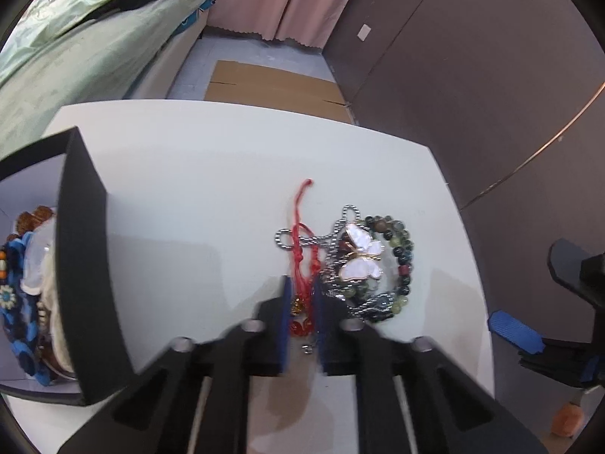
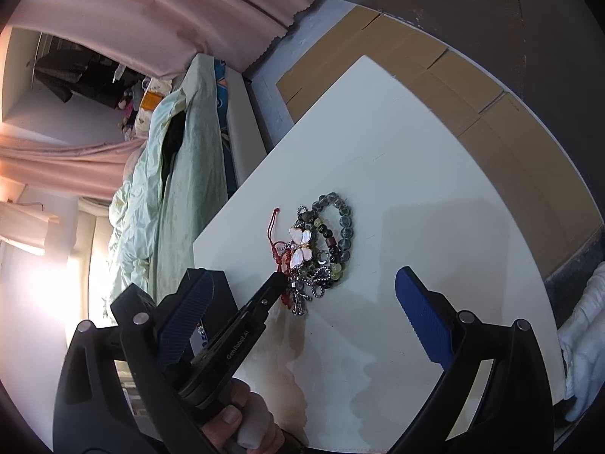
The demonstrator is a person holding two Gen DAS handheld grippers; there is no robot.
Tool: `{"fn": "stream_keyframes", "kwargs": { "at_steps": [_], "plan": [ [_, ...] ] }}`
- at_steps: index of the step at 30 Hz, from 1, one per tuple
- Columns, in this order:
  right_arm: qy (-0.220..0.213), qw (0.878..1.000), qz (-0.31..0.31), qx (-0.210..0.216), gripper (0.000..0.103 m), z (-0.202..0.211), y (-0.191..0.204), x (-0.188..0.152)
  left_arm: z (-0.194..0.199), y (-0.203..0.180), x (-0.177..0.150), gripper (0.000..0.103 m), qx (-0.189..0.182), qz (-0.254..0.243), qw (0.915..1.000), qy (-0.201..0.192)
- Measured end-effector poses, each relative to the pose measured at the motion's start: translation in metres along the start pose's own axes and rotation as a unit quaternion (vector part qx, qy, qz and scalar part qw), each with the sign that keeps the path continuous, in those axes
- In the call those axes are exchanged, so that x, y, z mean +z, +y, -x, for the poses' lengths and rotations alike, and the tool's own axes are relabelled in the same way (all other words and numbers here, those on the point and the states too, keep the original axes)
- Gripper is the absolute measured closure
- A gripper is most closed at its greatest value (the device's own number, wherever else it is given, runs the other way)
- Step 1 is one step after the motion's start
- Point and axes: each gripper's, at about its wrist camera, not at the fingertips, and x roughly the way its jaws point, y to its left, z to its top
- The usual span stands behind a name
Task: Organize jewelry
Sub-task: 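Close the left gripper on the red string bracelet, then lift the red string bracelet with the left gripper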
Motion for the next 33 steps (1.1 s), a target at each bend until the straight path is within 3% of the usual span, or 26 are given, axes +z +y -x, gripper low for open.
{"fn": "stream_keyframes", "kwargs": {
  "at_steps": [4, 9, 15, 19, 21, 26, 33],
  "plan": [
    [0.007, 1.0, 0.01, 0.003, 0.009, -0.007, 0.003, -0.002, 0.01, -0.001, 0.002, 0.103, -0.012, -0.005, 0.9998, -0.012],
    [0.02, 1.0, 0.009, 0.006, 0.036, -0.018, 0.001, -0.004, 0.026, -0.003, 0.006, 0.103, -0.029, -0.008, 0.9992, -0.028],
    [0.029, 0.999, 0.009, 0.013, 0.056, -0.031, 0.001, -0.003, 0.05, -0.001, 0.014, 0.103, -0.05, -0.003, 0.9974, -0.052],
    [0.028, 1.0, 0.01, 0.007, 0.06, -0.042, 0.003, -0.002, 0.067, 0.004, 0.021, 0.103, -0.059, 0.002, 0.9958, -0.07],
    [0.027, 1.0, 0.015, 0.002, 0.066, -0.048, 0.007, -0.002, 0.075, 0.009, 0.026, 0.103, -0.062, 0.007, 0.9948, -0.08],
    [0.025, 0.999, 0.028, -0.008, 0.066, -0.061, 0.016, -0.002, 0.092, 0.016, 0.035, 0.103, -0.072, 0.013, 0.9924, -0.099],
    [0.011, 0.993, 0.077, -0.087, 0.066, -0.079, 0.034, -0.001, 0.114, 0.028, 0.045, 0.103, -0.091, 0.019, 0.9889, -0.115]
  ]
}}
